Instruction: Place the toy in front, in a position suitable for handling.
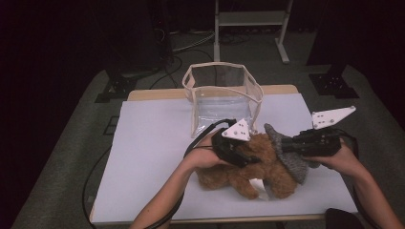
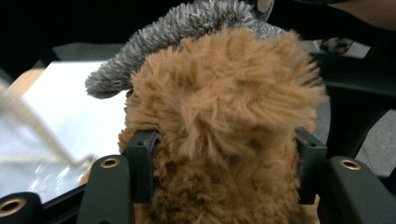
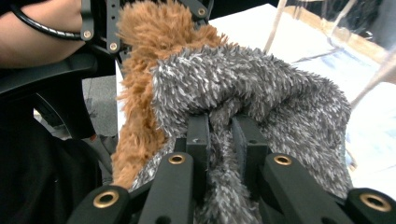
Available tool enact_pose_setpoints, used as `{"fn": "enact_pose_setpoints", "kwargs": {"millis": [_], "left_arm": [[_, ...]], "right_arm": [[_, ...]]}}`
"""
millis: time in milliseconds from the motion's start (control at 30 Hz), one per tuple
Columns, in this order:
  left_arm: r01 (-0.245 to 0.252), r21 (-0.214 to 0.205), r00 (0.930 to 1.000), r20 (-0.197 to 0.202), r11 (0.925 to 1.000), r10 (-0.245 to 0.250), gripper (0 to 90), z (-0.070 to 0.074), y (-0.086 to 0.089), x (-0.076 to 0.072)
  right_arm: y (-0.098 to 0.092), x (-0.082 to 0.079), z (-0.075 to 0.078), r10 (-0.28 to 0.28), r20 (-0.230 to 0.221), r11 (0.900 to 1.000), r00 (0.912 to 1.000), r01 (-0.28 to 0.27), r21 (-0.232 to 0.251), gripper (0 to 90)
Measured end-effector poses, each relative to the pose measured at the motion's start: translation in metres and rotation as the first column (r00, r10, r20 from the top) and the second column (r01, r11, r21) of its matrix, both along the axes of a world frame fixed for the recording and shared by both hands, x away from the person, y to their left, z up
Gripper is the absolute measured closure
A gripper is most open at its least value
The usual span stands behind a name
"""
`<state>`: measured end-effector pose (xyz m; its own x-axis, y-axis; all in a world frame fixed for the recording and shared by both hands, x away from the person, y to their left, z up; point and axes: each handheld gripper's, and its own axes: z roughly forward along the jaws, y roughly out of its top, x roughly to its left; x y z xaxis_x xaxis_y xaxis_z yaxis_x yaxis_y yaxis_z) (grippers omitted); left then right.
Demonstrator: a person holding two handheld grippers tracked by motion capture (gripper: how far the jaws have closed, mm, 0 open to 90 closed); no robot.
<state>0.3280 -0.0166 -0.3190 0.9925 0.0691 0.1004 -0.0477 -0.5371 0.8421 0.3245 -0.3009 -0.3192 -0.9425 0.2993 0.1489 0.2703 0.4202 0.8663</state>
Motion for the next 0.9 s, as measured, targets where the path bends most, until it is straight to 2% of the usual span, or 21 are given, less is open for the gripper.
{"fn": "enact_pose_setpoints", "kwargs": {"millis": [133, 267, 300, 333, 400, 433, 567, 633, 800, 833, 867, 900], "left_arm": [[0.005, 0.002, 0.9998, -0.020, 1.0000, -0.004, 39.7, -0.010, 0.002, 0.000], [-0.023, -0.026, 0.9991, -0.035, 0.9994, 0.022, 37.9, -0.011, 0.026, 0.000], [-0.023, -0.026, 0.9991, -0.035, 0.9994, 0.022, 37.3, -0.011, 0.026, 0.000], [-0.039, -0.030, 0.9987, -0.035, 0.9988, 0.038, 37.3, -0.009, 0.037, -0.001], [-0.059, -0.028, 0.9980, -0.024, 0.9979, 0.058, 33.6, -0.005, 0.052, -0.003], [-0.080, -0.035, 0.9966, -0.024, 0.9962, 0.079, 29.7, -0.001, 0.065, -0.005], [-0.121, -0.089, 0.9909, -0.068, 0.9886, 0.115, 20.5, 0.003, 0.103, -0.007], [-0.146, -0.094, 0.9881, -0.061, 0.9847, 0.141, 16.1, 0.006, 0.118, -0.009], [-0.191, -0.079, 0.9816, -0.006, 0.9785, 0.191, 8.8, 0.014, 0.142, -0.018], [-0.191, -0.079, 0.9816, -0.006, 0.9785, 0.191, 8.5, 0.014, 0.142, -0.018], [-0.200, -0.076, 0.9796, 0.007, 0.9769, 0.201, 8.5, 0.013, 0.145, -0.019], [-0.212, -0.081, 0.9771, -0.001, 0.9739, 0.213, 8.5, 0.013, 0.147, -0.019]], "right_arm": [[0.000, -0.001, -0.002, 0.003, -0.006, 1.0000, 1.0000, -0.003, -0.005, 78.1], [0.020, 0.006, -0.004, 0.035, -0.015, 0.9994, 0.9993, -0.035, 0.000, 78.2], [0.020, 0.006, -0.004, 0.035, -0.015, 0.9994, 0.9993, -0.035, 0.000, 78.2], [0.027, 0.007, -0.002, 0.047, -0.014, 0.9989, 0.9988, -0.047, -0.004, 78.2], [0.049, 0.013, 0.007, 0.082, 0.006, 0.9964, 0.9966, -0.082, -0.022, 78.2], [0.067, 0.017, 0.014, 0.109, 0.016, 0.9935, 0.9939, -0.109, -0.033, 78.2], [0.103, 0.025, 0.029, 0.172, 0.029, 0.9841, 0.9847, -0.171, -0.050, 78.2], [0.125, 0.031, 0.037, 0.202, 0.043, 0.9773, 0.9784, -0.199, -0.073, 78.2], [0.168, 0.036, 0.052, 0.248, 0.057, 0.9651, 0.9672, -0.241, -0.102, 78.2], [0.168, 0.036, 0.052, 0.248, 0.057, 0.9651, 0.9672, -0.241, -0.102, 78.2], [0.177, 0.035, 0.054, 0.262, 0.062, 0.9611, 0.9631, -0.254, -0.108, 78.2], [0.186, 0.035, 0.056, 0.276, 0.069, 0.9565, 0.9587, -0.267, -0.118, 78.3]]}}
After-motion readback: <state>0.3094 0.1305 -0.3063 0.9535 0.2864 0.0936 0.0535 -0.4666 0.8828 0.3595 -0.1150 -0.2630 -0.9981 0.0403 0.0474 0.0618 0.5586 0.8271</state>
